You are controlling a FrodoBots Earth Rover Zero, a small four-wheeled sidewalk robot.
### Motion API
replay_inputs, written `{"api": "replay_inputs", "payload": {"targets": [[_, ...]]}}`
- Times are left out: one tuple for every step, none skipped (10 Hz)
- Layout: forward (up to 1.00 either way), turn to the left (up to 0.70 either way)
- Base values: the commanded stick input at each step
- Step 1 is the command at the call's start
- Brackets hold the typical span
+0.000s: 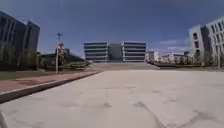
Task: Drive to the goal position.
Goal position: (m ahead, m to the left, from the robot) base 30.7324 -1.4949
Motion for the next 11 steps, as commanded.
{"api": "replay_inputs", "payload": {"targets": [[0.7,-0.05],[0.7,-0.05],[0.7,-0.05],[0.7,-0.05],[0.7,-0.05],[0.7,-0.05],[0.7,-0.05],[0.7,-0.05],[0.7,-0.05],[0.7,-0.05],[0.7,-0.05]]}}
